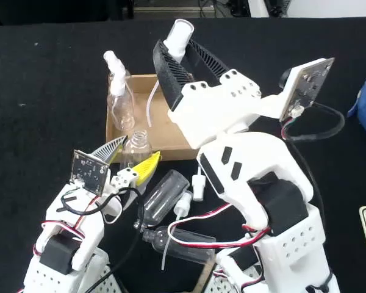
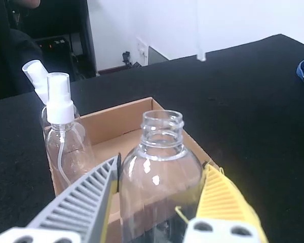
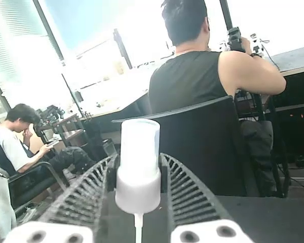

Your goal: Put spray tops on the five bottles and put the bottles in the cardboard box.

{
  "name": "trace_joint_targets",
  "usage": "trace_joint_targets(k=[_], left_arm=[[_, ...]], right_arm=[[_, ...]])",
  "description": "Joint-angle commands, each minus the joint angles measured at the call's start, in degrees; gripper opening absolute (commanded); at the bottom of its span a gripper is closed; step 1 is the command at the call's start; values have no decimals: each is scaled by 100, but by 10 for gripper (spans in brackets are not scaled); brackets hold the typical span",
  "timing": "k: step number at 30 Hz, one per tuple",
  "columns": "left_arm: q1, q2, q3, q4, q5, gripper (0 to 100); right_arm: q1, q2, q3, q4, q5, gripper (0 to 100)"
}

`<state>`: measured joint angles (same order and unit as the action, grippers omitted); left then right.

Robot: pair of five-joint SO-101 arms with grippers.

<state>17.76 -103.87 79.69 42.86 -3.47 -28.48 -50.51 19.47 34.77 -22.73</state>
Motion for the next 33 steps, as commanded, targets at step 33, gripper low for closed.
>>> trace_joint_targets(k=[33], left_arm=[[75,-62,1763,-3657,-18,30]], right_arm=[[-132,-119,778,-1160,0,11]])
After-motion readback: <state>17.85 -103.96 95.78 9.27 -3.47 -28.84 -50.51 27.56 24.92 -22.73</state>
